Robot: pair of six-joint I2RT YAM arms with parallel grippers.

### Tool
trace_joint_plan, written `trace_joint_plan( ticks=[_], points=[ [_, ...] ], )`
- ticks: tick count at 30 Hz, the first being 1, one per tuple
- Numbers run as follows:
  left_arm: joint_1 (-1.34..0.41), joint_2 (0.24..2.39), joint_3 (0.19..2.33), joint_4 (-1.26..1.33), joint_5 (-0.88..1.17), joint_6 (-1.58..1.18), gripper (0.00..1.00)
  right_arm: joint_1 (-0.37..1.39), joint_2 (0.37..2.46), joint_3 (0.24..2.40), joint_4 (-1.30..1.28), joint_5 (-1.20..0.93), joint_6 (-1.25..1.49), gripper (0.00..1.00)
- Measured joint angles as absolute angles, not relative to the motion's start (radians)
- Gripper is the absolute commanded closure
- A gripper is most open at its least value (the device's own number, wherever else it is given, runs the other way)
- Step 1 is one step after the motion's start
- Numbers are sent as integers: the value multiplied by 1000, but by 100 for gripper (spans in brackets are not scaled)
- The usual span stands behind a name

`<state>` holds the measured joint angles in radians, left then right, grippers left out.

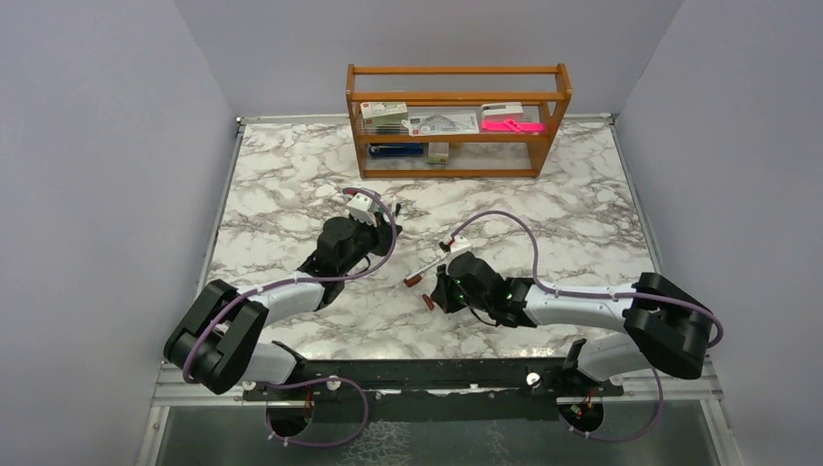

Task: Insert the pens into the pen caps

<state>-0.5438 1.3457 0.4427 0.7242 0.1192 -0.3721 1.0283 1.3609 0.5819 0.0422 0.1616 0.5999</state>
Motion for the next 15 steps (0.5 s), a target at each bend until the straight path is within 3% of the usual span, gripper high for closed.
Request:
trace_joint_plan(
  ticks=[15],
  points=[
    [-525, 1345, 435, 724, 119, -388, 100, 1035, 1461, 587, 93, 98, 625, 99]
  ],
)
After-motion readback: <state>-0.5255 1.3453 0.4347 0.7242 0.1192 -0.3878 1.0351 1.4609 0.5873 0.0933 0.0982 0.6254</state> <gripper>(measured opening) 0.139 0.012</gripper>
